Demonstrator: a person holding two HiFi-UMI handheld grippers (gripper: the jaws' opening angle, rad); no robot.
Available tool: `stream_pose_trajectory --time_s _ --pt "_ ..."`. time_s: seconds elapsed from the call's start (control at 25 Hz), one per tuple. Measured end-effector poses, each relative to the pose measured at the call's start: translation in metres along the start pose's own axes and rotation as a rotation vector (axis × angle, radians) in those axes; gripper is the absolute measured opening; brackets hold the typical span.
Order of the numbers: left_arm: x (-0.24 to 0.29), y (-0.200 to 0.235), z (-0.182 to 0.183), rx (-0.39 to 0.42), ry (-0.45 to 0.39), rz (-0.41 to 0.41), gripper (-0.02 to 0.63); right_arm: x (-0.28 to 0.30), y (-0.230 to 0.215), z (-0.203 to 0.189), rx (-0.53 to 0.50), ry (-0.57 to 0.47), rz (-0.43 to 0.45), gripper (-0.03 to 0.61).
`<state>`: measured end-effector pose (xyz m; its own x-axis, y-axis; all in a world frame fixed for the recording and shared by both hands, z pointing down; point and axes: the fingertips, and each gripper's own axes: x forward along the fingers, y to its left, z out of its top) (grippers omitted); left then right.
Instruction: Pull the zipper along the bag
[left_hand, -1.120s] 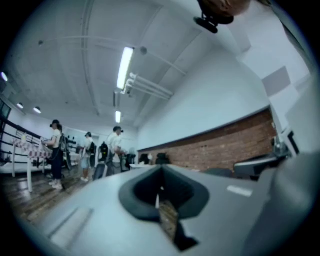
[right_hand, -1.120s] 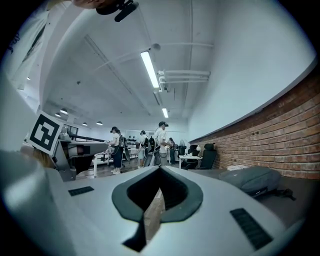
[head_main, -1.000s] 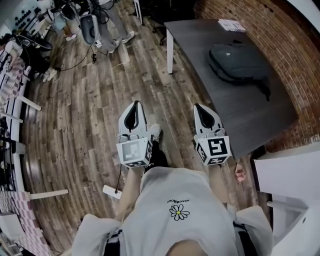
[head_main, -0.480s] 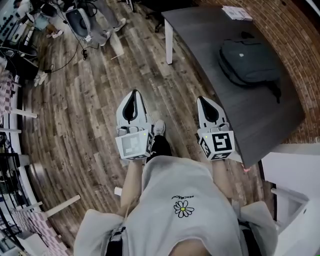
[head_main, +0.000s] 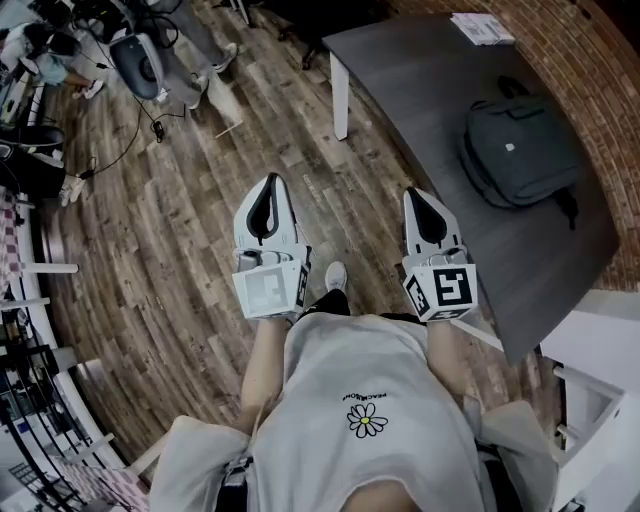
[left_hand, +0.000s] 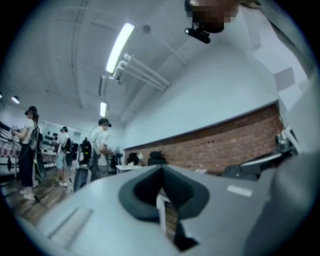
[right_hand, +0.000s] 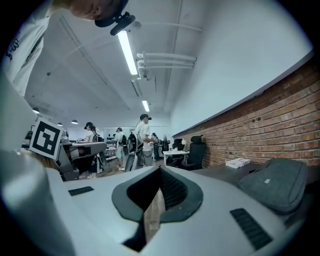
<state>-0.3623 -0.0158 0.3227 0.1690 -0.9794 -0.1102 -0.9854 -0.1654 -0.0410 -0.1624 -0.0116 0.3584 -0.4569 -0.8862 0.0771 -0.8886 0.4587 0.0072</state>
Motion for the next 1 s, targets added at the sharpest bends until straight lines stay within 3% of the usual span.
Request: stream_pose_trajectory --time_s 0.24,0.48,0.8,1.0 --pt "0.044 0.017 -0.012 -0.013 0.028 -0.055 0.0 0.03 -0.007 -0.011 0.039 0.043 -0.054 0.002" --pt "0.074 -0.002 -0.016 -0.031 0.043 -0.106 0.0 0.039 -0.028 -0.008 0.045 0.044 -0.077 0.002" --pt "0.121 -0.062 -0.026 -0.034 0.055 -0.218 0.0 0.06 -0.072 -0.005 0.019 0.013 -0.094 0.002" --pt "0.161 -0.147 -0.027 -0.048 0.025 -0.397 0.0 0.033 -0.137 -0.002 0.013 -0.018 -0.229 0.002"
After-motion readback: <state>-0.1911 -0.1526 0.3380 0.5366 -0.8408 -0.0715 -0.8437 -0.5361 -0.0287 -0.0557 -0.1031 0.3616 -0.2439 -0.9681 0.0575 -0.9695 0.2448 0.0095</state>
